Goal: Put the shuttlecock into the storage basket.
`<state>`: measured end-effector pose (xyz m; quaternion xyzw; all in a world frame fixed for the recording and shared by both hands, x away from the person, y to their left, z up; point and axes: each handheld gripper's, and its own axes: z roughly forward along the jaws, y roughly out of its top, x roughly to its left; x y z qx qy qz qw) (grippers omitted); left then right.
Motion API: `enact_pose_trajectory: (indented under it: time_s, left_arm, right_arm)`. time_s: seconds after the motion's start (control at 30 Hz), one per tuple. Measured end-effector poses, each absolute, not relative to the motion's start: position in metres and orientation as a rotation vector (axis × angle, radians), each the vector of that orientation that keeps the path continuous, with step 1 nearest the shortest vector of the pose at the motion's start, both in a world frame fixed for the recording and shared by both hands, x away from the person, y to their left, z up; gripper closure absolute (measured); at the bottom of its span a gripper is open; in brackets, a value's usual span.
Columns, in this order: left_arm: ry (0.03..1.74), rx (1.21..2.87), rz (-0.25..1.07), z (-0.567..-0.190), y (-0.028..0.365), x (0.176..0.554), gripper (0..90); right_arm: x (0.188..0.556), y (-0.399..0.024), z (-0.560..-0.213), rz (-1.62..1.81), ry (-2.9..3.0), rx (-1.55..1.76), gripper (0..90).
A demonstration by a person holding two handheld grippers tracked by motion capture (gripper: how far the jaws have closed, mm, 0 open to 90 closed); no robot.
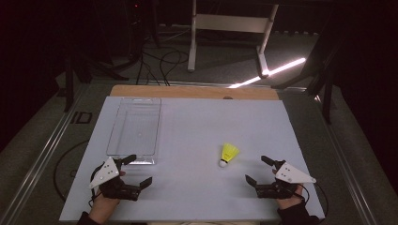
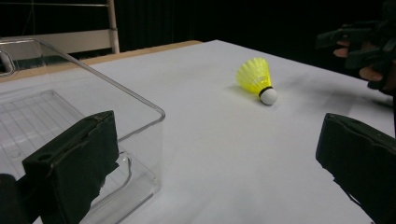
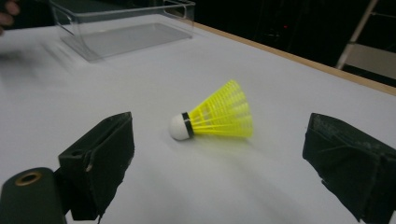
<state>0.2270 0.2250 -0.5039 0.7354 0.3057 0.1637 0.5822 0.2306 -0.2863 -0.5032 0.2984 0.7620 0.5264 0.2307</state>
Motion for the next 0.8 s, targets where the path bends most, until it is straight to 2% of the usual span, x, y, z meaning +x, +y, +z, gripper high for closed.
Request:
enact_pose_trajectory:
  time_s: [0.6, 0.8]
  left_arm:
    - [0.705, 1.722, 0.335, -0.497, 0.223, 0.225, 0.0]
    - [0.710, 1.776, 0.310, -0.487, 0.222, 0.228, 0.0]
  right_arm:
    - [0.232, -0.288, -0.502, 1.457, 2.067, 0.844, 9.2]
    - [0.231, -0.287, -0.499, 1.449, 2.066, 0.837, 9.2]
